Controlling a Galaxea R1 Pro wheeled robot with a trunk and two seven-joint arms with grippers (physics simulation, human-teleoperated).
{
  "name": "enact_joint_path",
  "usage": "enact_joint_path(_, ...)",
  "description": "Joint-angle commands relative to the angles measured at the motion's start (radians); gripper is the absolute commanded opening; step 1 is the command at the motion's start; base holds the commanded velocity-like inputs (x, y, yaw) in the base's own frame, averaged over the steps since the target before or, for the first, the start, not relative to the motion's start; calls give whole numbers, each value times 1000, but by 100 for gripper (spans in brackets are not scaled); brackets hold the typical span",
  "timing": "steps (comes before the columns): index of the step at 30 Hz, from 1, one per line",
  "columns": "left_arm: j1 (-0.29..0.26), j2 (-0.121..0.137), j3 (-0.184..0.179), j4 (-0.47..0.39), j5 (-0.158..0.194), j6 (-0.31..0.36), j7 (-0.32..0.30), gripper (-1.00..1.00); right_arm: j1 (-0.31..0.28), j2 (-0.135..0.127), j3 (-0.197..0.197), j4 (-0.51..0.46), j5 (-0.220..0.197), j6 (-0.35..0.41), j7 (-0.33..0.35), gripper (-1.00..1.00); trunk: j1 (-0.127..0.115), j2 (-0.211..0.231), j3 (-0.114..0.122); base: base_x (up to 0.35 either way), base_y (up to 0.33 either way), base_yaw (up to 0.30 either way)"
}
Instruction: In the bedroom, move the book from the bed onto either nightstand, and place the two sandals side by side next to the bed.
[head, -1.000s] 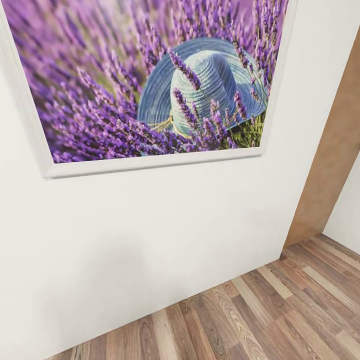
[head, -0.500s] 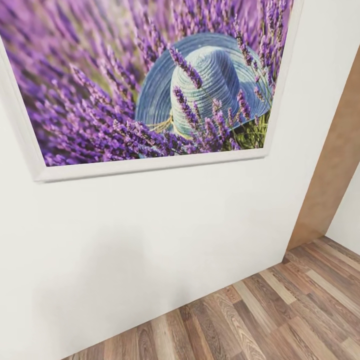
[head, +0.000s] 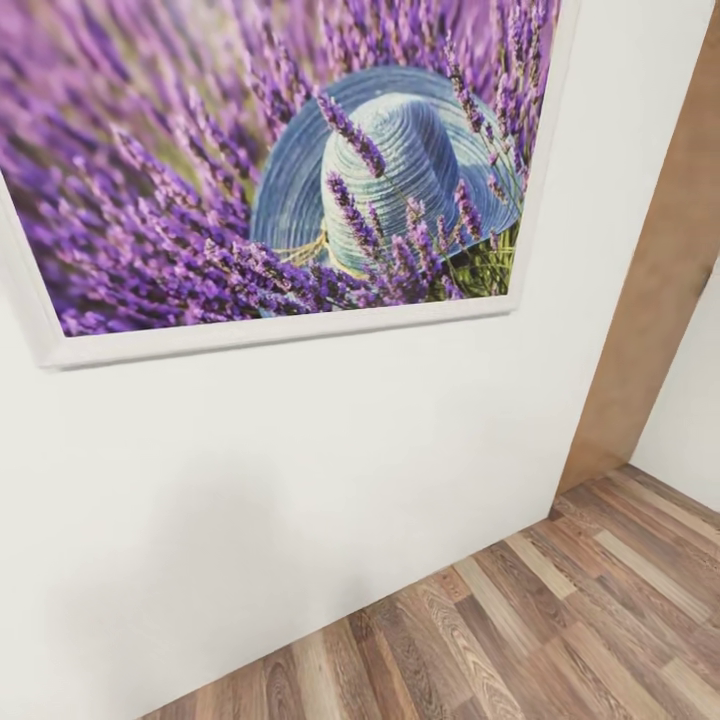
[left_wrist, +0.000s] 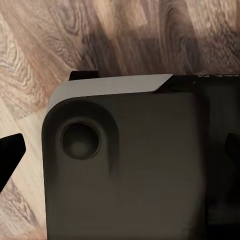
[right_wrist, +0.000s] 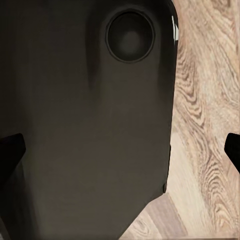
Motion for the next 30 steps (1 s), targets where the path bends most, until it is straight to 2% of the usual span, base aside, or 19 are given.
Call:
enact_joint_path(1,0,0,0,0,0,-3,0,100,-1,0,-1,1,-1,-1,2,100,0,0,-1,0,0,-280)
enact_joint_path(13,0,2,1,-18,0,-6,0,100,-1,-1,-3,0,-1,-1,2,100,0,0,-1,0,0,-282)
enact_joint_path(18,0,17,2,-131,0,-12,0,100,-1,-2,-3,-12,0,-5,6,100,0,0,-1,0,0,-182)
enact_joint_path(24,0,17,2,-201,0,-13,0,100,-1,-4,-6,-24,-1,-13,8,100,0,0,-1,8,0,-43)
enact_joint_path(25,-1,15,1,-250,0,-12,0,100,-1,-4,-10,-87,-2,-15,8,100,0,0,-1,70,0,-7)
enact_joint_path(30,-2,9,-1,-302,-1,-11,2,100,-1,-4,-29,-194,-3,-14,5,100,0,0,-2,53,0,-3)
